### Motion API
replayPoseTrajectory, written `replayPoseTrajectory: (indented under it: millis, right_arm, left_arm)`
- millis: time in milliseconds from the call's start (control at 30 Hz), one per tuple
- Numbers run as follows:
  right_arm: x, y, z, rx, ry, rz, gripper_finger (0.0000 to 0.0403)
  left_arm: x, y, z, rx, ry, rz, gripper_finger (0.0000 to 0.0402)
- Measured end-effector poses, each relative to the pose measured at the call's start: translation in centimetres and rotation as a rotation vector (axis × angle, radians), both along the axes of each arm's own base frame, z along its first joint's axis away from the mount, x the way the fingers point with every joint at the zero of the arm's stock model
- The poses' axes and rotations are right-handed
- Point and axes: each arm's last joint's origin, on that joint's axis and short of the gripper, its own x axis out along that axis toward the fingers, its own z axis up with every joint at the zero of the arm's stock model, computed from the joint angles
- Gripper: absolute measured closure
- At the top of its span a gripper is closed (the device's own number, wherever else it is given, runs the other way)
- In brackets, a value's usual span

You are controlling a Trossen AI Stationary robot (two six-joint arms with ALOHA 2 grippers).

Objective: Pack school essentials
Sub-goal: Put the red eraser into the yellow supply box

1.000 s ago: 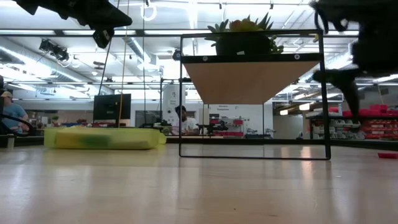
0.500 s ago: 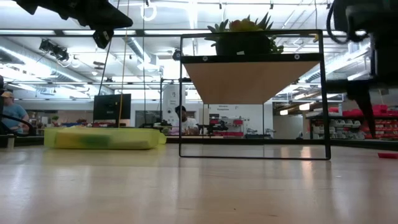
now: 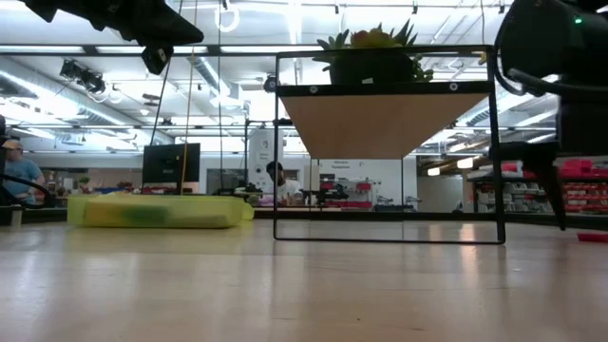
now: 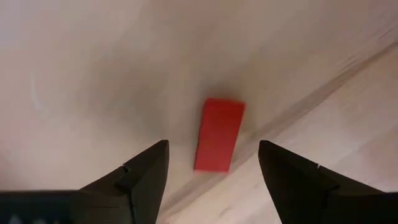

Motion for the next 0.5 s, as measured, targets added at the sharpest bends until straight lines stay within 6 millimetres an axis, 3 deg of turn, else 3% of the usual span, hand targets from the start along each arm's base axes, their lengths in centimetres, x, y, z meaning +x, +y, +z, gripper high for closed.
replayPoseTrajectory:
  millis: [300,500]
  right_arm:
    - [0.1,-0.2,-0.8,0.06,-0.04,-0.019,0.0152]
    - [-0.4,-0.3,-1.2,0.069,-0.019,-0.015,0.0199]
  left_arm:
    - [0.0,0.0,0.0,-0.002,0.0,0.0,0.0396]
    - [0.0,0.0,0.0,-0.002,0.0,0.0,0.0388]
